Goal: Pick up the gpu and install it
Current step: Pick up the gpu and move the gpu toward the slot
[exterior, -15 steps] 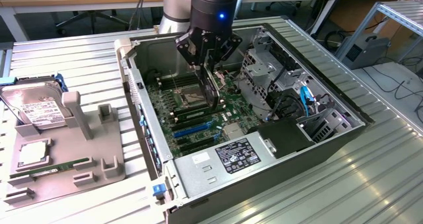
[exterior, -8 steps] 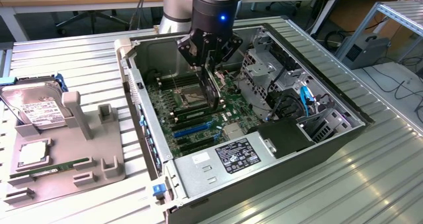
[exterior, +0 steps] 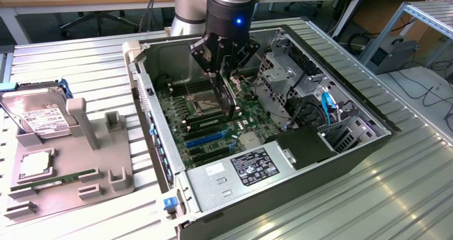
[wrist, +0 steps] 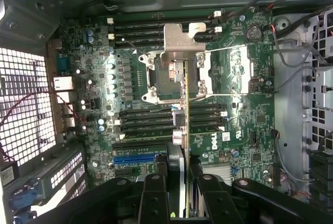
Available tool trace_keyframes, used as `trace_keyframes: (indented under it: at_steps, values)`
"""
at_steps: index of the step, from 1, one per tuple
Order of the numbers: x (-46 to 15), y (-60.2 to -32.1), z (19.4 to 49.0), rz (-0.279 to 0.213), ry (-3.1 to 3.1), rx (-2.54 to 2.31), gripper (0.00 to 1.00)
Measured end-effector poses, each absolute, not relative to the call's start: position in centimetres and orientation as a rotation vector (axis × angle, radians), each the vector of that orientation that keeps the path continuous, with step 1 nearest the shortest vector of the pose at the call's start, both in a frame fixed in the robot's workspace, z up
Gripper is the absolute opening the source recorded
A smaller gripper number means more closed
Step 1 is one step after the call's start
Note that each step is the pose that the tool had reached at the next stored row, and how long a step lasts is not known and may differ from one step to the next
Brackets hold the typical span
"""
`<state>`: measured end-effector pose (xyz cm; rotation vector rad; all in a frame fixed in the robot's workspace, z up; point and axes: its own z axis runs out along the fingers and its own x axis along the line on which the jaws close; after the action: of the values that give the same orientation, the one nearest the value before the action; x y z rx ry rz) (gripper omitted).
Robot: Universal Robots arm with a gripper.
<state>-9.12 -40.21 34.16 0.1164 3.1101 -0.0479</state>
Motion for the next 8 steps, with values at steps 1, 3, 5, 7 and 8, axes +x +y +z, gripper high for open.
trace_keyframes:
  at_steps: [1,3,5,7,8]
  values:
    - [-9.1,-40.21,34.12,-0.048,3.11,0.116,0.27]
    - [-9.06,-40.2,34.0,-0.048,3.11,0.116,0.27]
    - [-9.02,-40.19,33.93,-0.049,3.11,0.116,0.27]
    - [-8.99,-40.18,33.85,-0.049,3.11,0.116,0.27]
    - [-8.97,-40.18,33.82,-0.049,3.11,0.116,0.27]
